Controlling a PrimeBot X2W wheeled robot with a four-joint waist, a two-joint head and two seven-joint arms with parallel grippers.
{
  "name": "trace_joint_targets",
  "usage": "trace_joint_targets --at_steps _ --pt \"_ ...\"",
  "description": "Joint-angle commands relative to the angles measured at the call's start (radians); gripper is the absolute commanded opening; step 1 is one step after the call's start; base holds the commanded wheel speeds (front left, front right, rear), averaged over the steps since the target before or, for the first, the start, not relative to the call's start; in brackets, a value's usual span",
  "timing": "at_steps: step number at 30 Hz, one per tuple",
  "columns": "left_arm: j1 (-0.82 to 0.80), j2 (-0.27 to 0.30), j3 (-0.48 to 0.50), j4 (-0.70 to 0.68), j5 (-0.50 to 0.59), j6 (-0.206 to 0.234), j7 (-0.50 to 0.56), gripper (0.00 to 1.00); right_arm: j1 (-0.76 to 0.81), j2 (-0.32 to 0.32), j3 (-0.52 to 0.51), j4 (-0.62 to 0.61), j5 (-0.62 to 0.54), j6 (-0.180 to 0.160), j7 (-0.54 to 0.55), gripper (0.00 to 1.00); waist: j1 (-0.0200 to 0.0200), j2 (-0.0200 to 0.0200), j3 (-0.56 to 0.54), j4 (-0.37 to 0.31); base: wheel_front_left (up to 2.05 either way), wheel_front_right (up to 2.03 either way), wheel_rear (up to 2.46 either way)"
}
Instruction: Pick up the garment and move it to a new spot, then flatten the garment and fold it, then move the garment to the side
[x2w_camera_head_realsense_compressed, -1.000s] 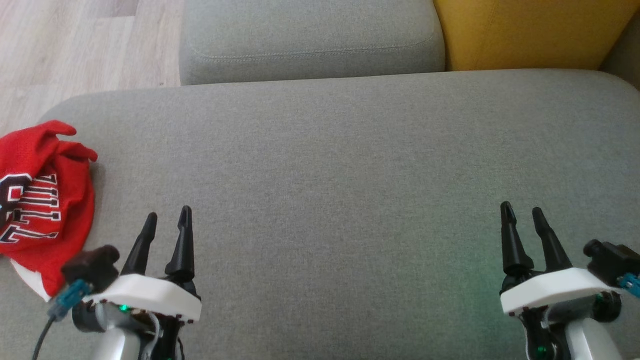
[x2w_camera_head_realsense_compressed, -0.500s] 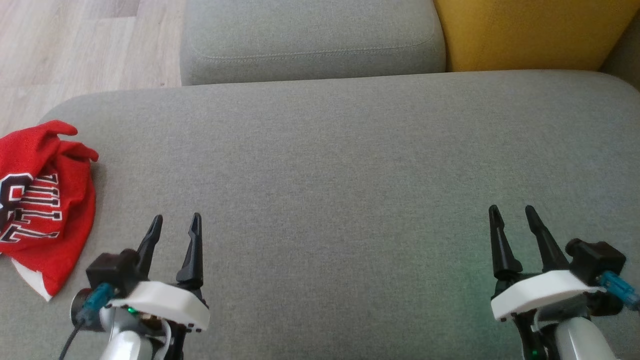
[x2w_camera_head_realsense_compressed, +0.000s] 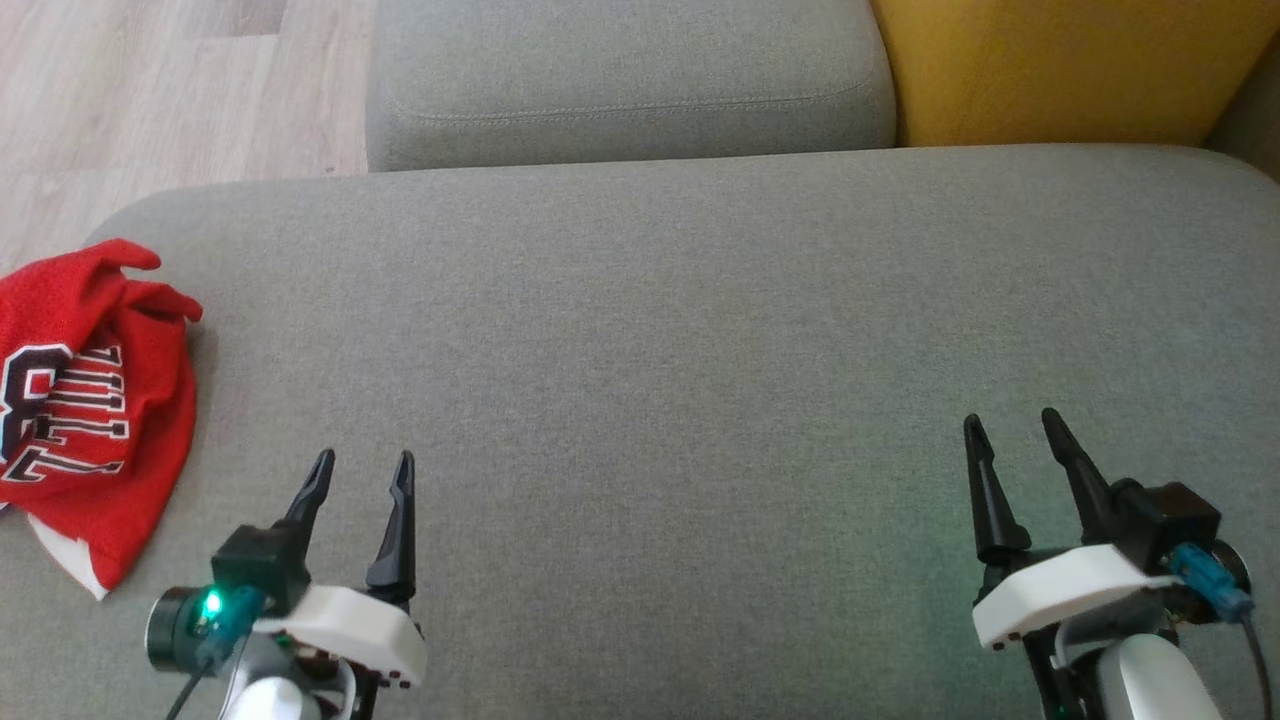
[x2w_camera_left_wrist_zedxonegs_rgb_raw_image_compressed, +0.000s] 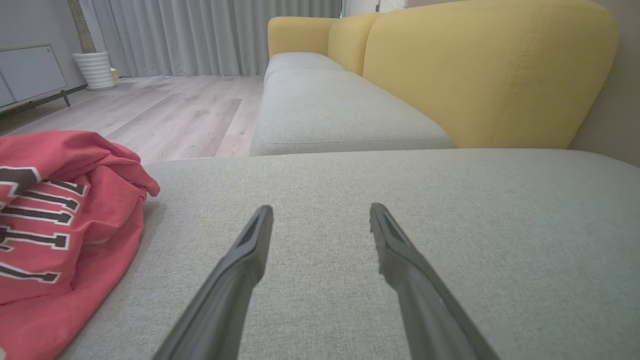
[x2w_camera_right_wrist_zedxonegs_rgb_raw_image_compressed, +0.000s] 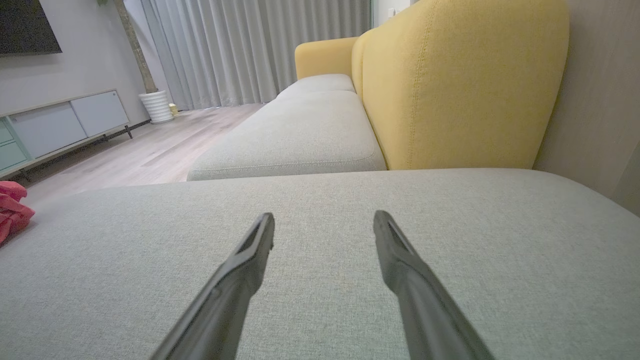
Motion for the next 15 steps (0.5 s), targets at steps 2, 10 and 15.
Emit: trace_joint_targets --at_steps 2,10,15 --pt "-0.038 0.01 0.033 -0.024 0.036 0.007 -0.022 1.0 -0.039 0.0 0.016 -0.037 -0.035 -0.001 -0.019 1.0 0.0 -0.0001 -0.001 0.001 0.0 0.0 0.0" --pt "-0.043 0.005 0.037 -0.004 0.091 0.005 -0.042 1.0 -0.035 0.002 0.016 -0.035 -0.08 -0.001 -0.026 1.0 0.0 -0.0001 -0.003 0.007 0.0 0.0 0.0" --pt "-0.043 -0.001 0.046 0.003 0.093 -0.001 -0.046 1.0 -0.034 0.002 0.009 -0.028 -0.059 -0.001 -0.027 1.0 0.0 -0.0001 -0.003 0.01 0.0 0.0 0.0"
